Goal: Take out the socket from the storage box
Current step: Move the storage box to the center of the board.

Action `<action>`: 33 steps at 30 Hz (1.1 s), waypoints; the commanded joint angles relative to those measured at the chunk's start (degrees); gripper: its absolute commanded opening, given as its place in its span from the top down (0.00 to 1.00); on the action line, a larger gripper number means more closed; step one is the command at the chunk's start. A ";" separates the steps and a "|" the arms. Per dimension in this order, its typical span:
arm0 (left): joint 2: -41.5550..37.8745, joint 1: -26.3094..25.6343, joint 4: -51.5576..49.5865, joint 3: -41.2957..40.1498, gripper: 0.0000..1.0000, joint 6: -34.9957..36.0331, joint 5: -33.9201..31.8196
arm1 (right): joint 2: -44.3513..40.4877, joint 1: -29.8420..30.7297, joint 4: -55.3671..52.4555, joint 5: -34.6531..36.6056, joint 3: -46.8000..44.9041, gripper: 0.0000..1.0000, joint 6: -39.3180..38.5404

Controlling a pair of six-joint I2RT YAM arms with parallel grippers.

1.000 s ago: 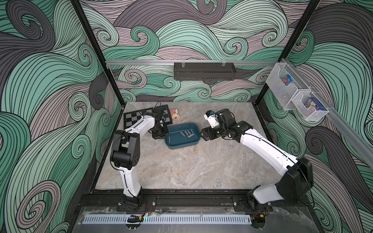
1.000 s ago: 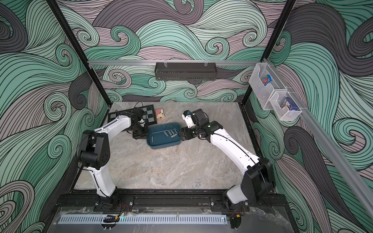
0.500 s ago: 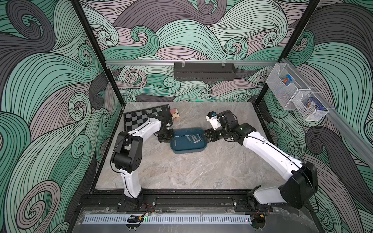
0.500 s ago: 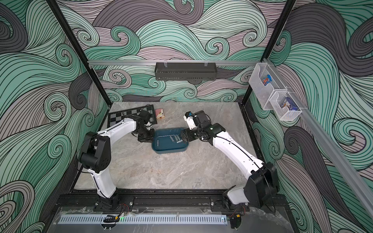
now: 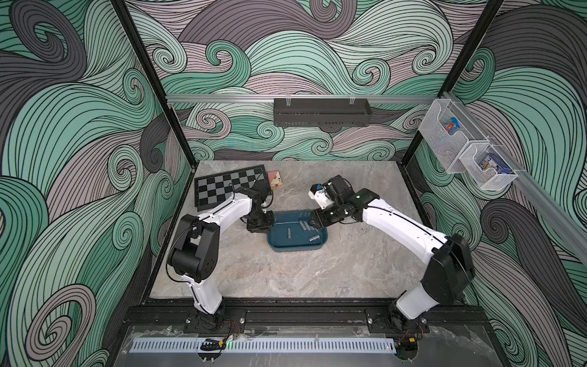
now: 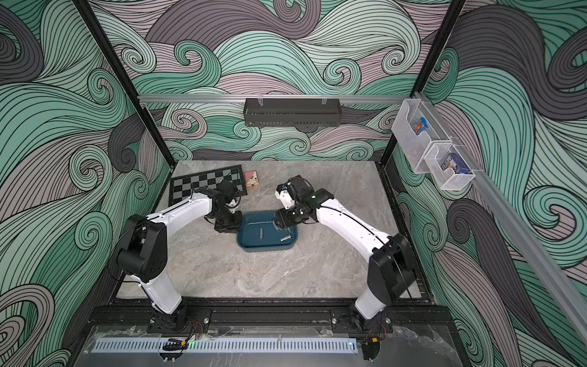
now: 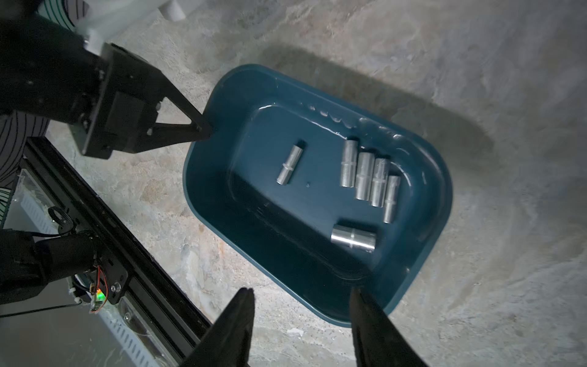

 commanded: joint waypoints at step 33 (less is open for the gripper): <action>-0.64 -0.07 -2.80 0.20 0.98 0.58 -2.28 | 29.26 4.63 -4.99 12.80 18.51 0.73 2.47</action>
